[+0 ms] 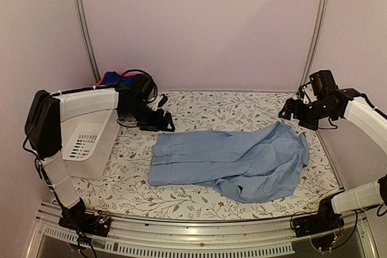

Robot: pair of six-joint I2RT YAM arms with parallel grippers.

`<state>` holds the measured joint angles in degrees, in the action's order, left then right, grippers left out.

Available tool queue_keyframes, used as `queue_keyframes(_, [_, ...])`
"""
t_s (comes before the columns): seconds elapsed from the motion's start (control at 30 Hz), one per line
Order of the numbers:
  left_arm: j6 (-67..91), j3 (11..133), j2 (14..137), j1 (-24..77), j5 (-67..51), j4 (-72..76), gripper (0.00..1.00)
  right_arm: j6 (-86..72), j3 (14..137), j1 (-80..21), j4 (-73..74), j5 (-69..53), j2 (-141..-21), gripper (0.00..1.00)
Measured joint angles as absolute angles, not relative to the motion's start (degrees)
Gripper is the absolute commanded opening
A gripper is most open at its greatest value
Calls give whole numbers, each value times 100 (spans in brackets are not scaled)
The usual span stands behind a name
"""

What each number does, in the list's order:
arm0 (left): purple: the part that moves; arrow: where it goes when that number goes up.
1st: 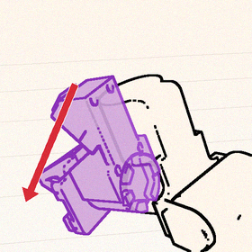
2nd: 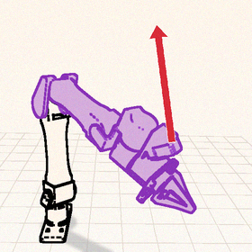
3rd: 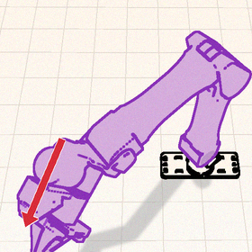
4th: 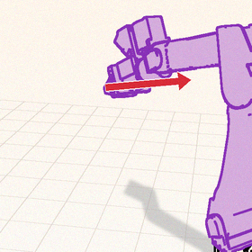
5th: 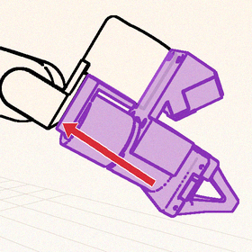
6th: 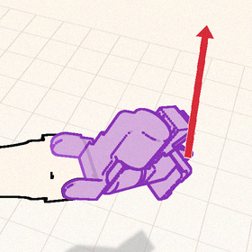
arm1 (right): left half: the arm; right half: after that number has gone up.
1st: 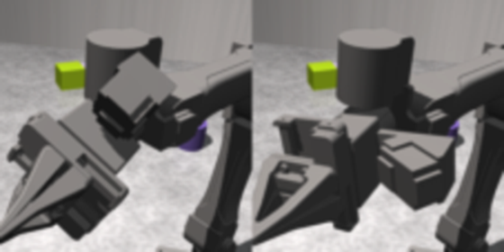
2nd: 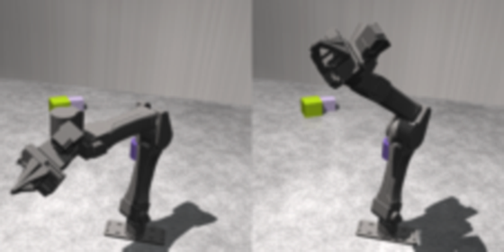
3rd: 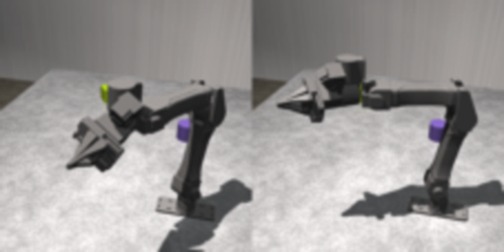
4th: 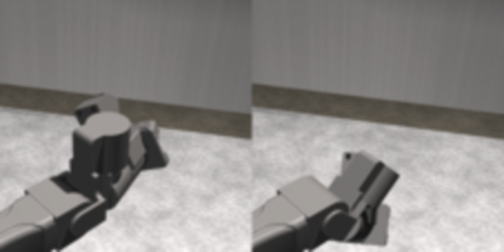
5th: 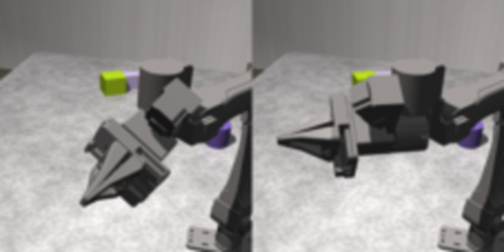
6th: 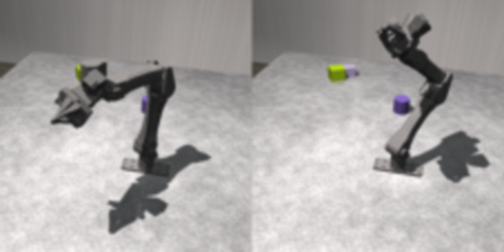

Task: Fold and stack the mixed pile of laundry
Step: Flatten out the crumpled shirt at the center of the board.

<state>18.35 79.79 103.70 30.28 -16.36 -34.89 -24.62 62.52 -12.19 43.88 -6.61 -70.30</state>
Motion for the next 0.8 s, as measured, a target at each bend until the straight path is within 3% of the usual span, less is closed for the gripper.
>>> queue_keyframes(0.3, [3030,6530,10001,3028,-1131,-3658,79,-1863,6296,-1219,4038,-1815,-7699,94])
queue_keyframes(0.57, [3463,6477,10488,2847,-1092,-3166,61,-1662,6383,-1219,3848,-2320,-7822,95])
queue_keyframes(0.8, [3459,6661,10912,2829,-1168,-2727,20,-1579,6447,-1219,3813,-2423,-7883,95])
